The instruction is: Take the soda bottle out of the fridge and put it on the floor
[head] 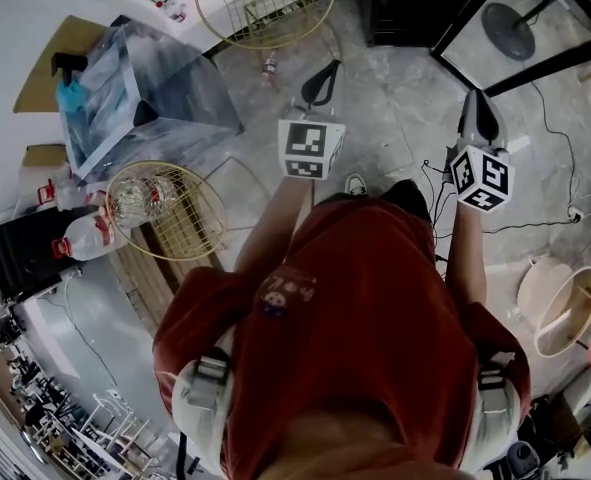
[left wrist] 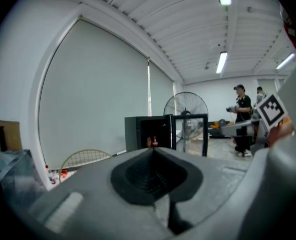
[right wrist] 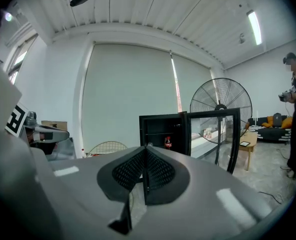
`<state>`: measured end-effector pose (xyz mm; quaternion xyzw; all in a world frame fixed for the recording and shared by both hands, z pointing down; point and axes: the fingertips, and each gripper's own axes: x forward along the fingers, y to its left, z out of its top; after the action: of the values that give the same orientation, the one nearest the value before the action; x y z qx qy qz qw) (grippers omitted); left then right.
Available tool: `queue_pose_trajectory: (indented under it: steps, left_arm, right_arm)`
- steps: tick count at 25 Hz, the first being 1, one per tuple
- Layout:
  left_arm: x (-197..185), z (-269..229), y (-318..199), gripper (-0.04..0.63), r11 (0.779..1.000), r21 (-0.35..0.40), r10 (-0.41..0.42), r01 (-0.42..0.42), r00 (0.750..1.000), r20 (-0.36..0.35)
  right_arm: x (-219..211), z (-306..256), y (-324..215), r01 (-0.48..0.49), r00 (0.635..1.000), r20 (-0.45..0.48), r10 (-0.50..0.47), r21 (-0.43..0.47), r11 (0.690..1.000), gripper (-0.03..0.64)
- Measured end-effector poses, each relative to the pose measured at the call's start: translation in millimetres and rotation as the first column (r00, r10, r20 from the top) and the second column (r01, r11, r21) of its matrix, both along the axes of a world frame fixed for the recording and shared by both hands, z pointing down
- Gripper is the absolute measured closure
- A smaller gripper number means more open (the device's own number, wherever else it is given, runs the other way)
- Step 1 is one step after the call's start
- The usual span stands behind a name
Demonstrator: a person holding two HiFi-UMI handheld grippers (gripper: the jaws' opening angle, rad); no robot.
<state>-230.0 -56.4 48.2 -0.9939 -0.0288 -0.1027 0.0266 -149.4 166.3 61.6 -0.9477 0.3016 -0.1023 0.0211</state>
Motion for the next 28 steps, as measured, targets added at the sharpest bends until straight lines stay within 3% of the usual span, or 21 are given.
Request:
queue_pose_trajectory:
  steps: [16, 28]
  left_arm:
    - [36.1, 2.1, -8.2, 0.597, 1.000, -0.023, 0.020, -0.020, 1.000, 0.008]
    - [138.2, 10.3, 24.8, 0.597, 0.999, -0.001, 0.052, -0.052, 0.997, 0.050]
  right_arm:
    - [32.5, 0.3, 7.6, -0.090, 0.996, 0.003, 0.090, -0.005, 0.996, 0.617]
    - [134.3, 7.8, 27.5, -0.088, 0.996, 0.026, 0.087, 0.026, 0.996, 0.617]
